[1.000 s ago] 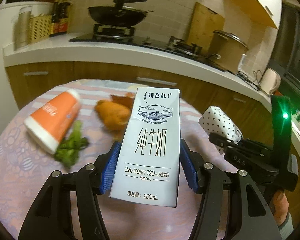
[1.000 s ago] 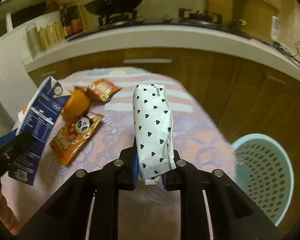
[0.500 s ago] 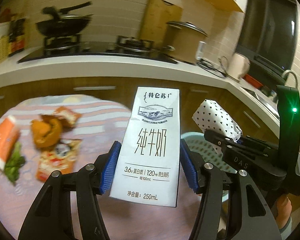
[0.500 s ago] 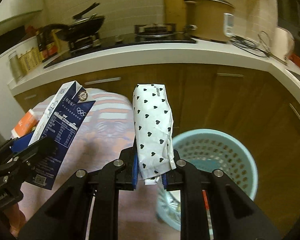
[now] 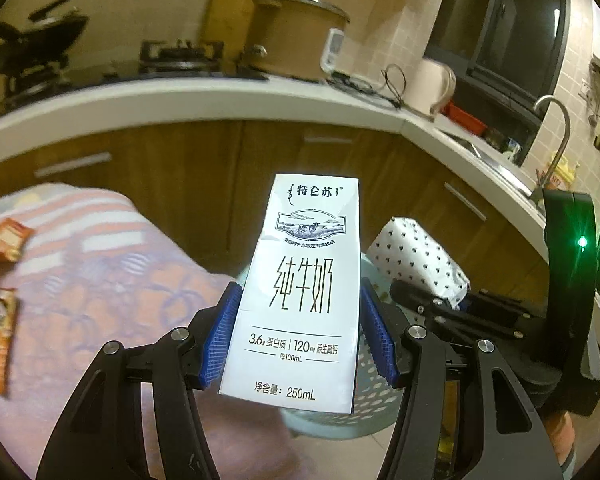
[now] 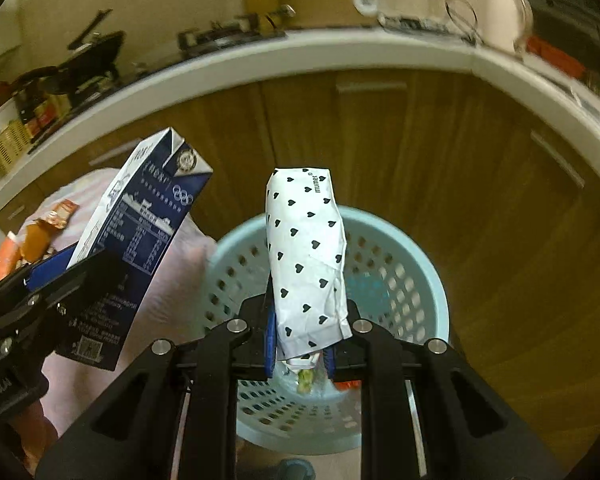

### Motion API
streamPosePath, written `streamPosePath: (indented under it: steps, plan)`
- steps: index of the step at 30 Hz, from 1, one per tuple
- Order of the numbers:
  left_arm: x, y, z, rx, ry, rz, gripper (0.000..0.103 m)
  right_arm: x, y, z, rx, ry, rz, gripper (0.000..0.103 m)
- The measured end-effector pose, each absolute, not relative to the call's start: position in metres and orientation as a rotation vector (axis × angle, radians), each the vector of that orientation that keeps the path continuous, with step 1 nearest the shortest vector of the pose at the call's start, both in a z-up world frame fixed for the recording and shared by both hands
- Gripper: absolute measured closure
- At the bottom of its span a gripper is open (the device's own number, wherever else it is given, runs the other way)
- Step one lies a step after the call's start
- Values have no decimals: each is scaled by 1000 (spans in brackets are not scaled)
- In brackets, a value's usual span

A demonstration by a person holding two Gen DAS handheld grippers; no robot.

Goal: Collect trash
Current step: 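Carry the carton and paper over the basket and open both tools, then grasp the orange-and-white paper cup rim with the left tool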

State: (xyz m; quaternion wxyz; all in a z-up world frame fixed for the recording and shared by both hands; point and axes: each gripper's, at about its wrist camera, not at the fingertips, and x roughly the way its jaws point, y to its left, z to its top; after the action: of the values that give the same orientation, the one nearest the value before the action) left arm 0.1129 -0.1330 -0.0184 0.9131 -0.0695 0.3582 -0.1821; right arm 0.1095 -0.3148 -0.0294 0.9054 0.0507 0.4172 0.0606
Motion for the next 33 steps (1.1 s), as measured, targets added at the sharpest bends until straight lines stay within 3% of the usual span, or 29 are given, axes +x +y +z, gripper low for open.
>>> streamPosePath:
  steps: [8, 10, 12, 24, 33]
  plan:
    - [134, -157, -46, -119, 809, -395, 46, 127, -338, -66, 169, 962, 120, 82]
    - [138, -156, -51, -136, 830, -399, 44, 131, -344, -72, 207, 976, 124, 74]
    - [139, -155, -53, -137, 835, -393, 38, 133, -348, -75, 222, 982, 115, 46]
    - [125, -137, -44, -146, 791, -375, 38, 125, -347, -64, 226, 946, 112, 46]
    - [97, -95, -18, -174, 713, -313, 38, 111, -297, -25, 143, 859, 196, 46]
